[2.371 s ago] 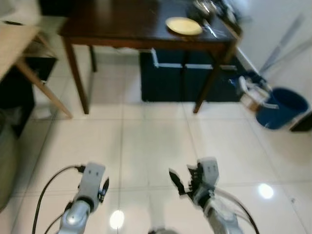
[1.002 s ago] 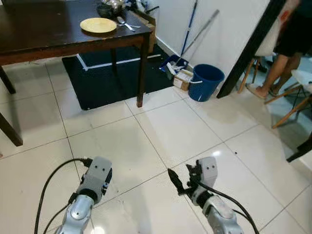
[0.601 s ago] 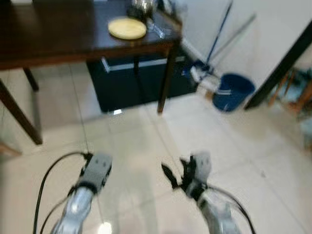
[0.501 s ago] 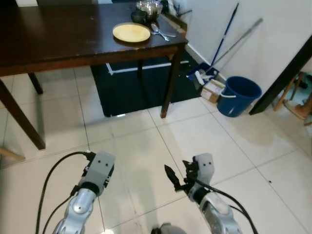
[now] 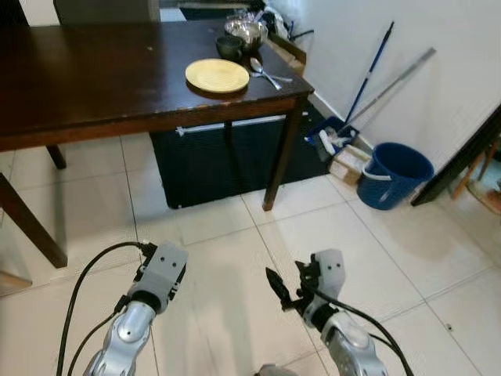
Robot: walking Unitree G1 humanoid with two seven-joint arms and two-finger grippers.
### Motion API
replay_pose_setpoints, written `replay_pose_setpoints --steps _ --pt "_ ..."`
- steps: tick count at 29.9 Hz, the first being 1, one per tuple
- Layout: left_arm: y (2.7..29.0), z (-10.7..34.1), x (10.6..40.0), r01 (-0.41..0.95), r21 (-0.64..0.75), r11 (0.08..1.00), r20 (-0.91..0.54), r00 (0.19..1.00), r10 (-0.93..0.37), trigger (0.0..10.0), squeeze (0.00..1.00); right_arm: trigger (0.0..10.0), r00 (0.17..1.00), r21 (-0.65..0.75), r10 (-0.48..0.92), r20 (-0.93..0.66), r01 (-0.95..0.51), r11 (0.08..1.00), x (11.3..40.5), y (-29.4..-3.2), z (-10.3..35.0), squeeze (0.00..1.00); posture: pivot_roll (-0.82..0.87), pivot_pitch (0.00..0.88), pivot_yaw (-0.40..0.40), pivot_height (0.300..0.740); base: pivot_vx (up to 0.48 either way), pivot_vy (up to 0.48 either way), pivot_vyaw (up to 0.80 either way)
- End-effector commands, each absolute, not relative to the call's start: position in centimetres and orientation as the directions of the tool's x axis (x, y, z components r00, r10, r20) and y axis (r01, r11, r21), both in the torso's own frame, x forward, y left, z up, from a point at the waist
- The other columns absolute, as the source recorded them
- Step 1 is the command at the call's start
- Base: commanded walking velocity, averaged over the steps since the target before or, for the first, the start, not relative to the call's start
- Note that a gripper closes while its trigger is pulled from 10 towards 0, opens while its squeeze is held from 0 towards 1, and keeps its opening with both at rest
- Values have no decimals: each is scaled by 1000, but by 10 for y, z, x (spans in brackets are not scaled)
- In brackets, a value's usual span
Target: Setting the table
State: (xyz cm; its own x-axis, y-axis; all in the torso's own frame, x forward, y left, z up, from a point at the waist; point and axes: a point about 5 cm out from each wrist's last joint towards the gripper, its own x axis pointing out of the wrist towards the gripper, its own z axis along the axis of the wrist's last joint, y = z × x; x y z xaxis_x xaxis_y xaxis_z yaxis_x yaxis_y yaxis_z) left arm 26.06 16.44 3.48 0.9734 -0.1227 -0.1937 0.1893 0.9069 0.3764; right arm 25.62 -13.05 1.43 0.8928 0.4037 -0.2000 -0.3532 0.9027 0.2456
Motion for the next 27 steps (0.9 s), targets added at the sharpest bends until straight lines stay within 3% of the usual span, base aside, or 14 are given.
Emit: replay_pose_setpoints --steps 1,19,23,27 --pt "158 32 259 221 378 899 -207 967 -150 10000 0 10000 898 240 381 -220 -329 913 253 -138 10 0 -136 7 -15 740 398 -255 0" --pt "158 35 264 222 378 899 -198 968 -156 10000 0 10000 904 241 374 -209 -323 915 256 -137 12 0 -135 0 -1 740 378 -267 0" --pt "170 32 268 141 338 931 -233 970 -62 10000 0 10000 904 240 378 -199 -329 913 258 -136 14 0 -133 0 -2 740 413 -61 0" --pt "171 32 269 135 343 929 -232 971 -55 10000 0 10000 904 239 380 -198 -331 913 259 -135 14 0 -132 0 -2 740 470 0 0"
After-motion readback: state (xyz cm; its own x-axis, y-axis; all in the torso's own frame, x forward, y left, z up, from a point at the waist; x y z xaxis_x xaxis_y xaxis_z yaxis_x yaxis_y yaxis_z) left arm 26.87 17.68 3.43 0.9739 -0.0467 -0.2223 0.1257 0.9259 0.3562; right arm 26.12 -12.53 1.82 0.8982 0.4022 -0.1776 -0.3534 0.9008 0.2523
